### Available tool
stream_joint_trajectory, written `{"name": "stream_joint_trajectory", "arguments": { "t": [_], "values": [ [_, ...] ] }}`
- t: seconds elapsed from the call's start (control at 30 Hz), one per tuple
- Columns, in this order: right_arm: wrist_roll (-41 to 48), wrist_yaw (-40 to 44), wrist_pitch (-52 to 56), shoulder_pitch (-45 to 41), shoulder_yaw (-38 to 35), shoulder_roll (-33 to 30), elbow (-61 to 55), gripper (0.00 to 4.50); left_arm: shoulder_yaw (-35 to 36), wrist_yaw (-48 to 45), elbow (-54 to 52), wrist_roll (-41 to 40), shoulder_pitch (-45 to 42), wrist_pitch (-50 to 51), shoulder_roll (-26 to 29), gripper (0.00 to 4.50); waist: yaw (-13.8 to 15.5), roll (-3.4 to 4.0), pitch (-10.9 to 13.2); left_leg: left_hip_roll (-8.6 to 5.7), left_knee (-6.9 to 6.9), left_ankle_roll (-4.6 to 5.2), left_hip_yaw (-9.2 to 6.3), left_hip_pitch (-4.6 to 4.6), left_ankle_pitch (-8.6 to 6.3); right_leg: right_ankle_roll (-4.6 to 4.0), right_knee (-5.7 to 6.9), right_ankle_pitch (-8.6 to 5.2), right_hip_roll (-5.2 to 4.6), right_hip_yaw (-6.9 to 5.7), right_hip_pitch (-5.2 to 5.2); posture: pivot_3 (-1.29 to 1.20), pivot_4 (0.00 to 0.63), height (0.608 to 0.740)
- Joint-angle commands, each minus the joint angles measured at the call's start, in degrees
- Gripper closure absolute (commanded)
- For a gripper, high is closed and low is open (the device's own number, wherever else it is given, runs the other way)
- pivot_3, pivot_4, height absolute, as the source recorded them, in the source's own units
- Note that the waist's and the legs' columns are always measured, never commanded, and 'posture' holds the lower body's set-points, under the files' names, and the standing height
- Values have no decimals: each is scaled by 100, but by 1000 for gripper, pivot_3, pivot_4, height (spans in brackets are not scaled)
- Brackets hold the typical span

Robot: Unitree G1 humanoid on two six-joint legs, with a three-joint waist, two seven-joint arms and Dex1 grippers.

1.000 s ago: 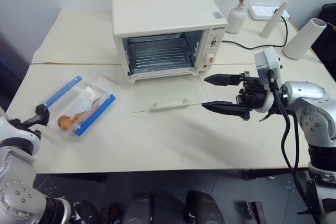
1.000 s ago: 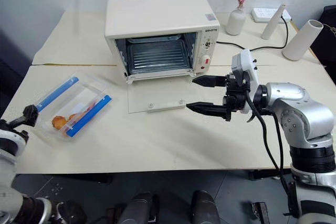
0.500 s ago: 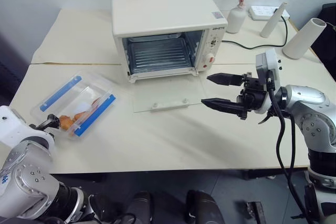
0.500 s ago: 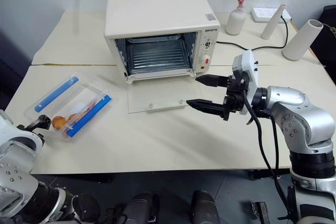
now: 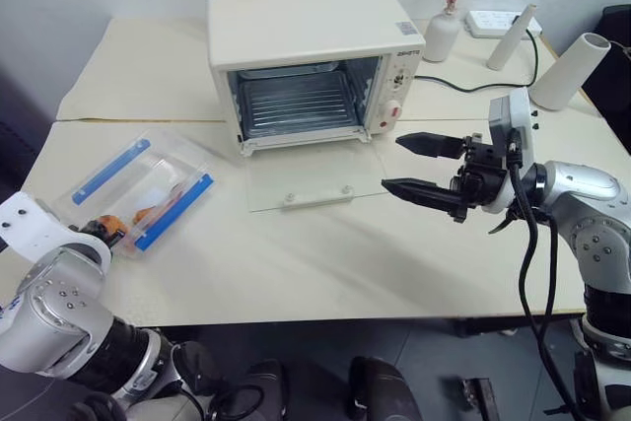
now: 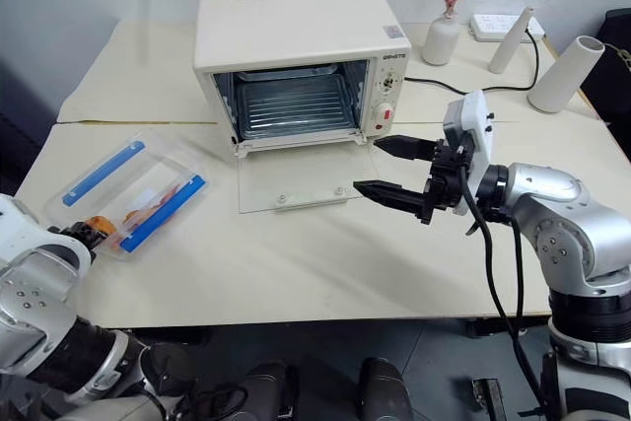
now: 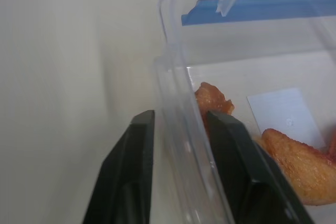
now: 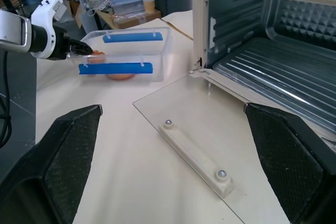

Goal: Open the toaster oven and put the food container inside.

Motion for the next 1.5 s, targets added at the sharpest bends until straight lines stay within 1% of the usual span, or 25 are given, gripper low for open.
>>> {"name": "stream_joint_trajectory", "arguments": {
  "t": [0.03,0.1,0.2,0.3,0.37,0.4,0.5,0.57,0.63,0.73,0.83,0.97,1.0,1.13,1.27,1.37,1.43,1.5],
  "values": [
    [97,2,-36,-35,-191,-111,-184,0,30,-117,22,121,91,-52,341,4015,-17,0,0,0,-2,0,0,1,0,0,0,0,0,1,-1,0,150,740],
    [91,8,-32,-43,-180,-117,-166,0,23,-285,155,53,200,-52,577,4333,-24,0,0,1,-6,-1,4,0,0,0,2,0,1,4,-9,0,150,740],
    [75,36,-39,-61,-163,-129,-127,0,-112,-626,321,-169,420,-52,952,4333,-24,0,0,4,-7,-3,6,0,-1,0,2,0,3,5,-11,0,150,740],
    [59,73,-50,-86,-155,-139,-64,0,-75,-986,552,-436,591,-52,1382,4333,-17,0,0,3,-7,-3,5,0,-1,-1,1,0,3,4,-11,0,150,740],
    [53,103,-49,-92,-161,-154,-24,0,-143,-1301,653,-780,702,-52,1685,4333,-17,-2,1,3,-7,-2,5,-1,-1,-1,1,0,2,5,-11,0,150,740],
    [49,119,-47,-91,-162,-164,-5,0,-215,-1474,669,-1005,752,-52,1832,4333,-18,-3,2,4,-7,-2,4,-2,-1,-1,1,0,2,4,-12,0,150,740],
    [34,190,-52,-39,-173,-228,34,0,-586,-1988,553,-2031,848,-52,2297,4333,10,-4,2,8,-7,-3,0,-3,-1,-1,1,0,-3,3,-11,0,150,740],
    [37,236,-43,41,-225,-303,46,0,-825,-2092,509,-2754,798,-52,2502,4333,20,-5,3,11,-6,-1,-4,-3,-1,-1,2,0,-13,2,-10,0,150,740],
    [14,251,-58,159,-290,-390,51,0,-1056,-1967,566,-3427,685,-52,2644,4333,13,-5,3,9,-4,1,-6,-6,-2,1,0,1,-19,4,-9,0,150,740],
    [10,238,-86,446,-454,-514,-36,0,-1396,-1376,793,-4301,273,-52,2678,4333,1,-6,3,9,-5,2,-9,-6,-2,2,0,1,-17,1,-8,0,150,740],
    [32,141,-72,752,-672,-584,-169,0,-1865,-696,1111,-4812,-130,-52,2547,4333,-3,-6,3,2,-6,2,-3,-6,-2,2,1,1,-13,3,-10,0,150,740],
    [119,-55,-27,1134,-1019,-607,-389,0,-2710,131,1737,-4761,-914,-52,1854,4333,12,-6,3,-8,-4,2,4,-2,-1,3,2,1,-10,4,-8,0,150,740],
    [138,-98,-15,1189,-1069,-600,-433,0,-2844,240,1880,-4743,-1047,-52,1767,4333,16,-6,3,-11,-3,3,5,-3,0,4,2,2,-11,6,-8,0,150,740],
    [195,-283,-5,1539,-1335,-575,-702,0,-3339,645,2442,-4297,-1603,-52,1270,4333,23,-8,4,-11,-4,3,10,-5,0,5,2,3,-7,1,-9,0,150,740],
    [273,-481,0,1764,-1481,-539,-898,0,-3466,863,2693,-3770,-1869,-52,949,4333,-21,-7,4,-9,-6,2,22,-3,0,5,0,3,-4,4,-10,0,150,740],
    [334,-595,-5,1998,-1636,-515,-1040,0,-3508,945,2777,-3361,-2021,-52,648,4333,15,-7,4,-8,-8,-2,24,0,3,5,2,2,-1,2,-8,0,150,740],
    [347,-644,-21,2058,-1660,-522,-1069,0,-3494,915,2809,-3160,-2049,-52,541,4333,21,-7,4,-9,-6,-2,27,0,3,5,1,2,-1,7,-7,0,150,740],
    [365,-686,-42,2098,-1683,-534,-1082,0,-3497,939,2762,-2912,-2050,-52,451,3619,21,-7,3,-9,-4,-2,27,1,3,5,0,2,-1,6,-5,0,150,740]
  ]
}}
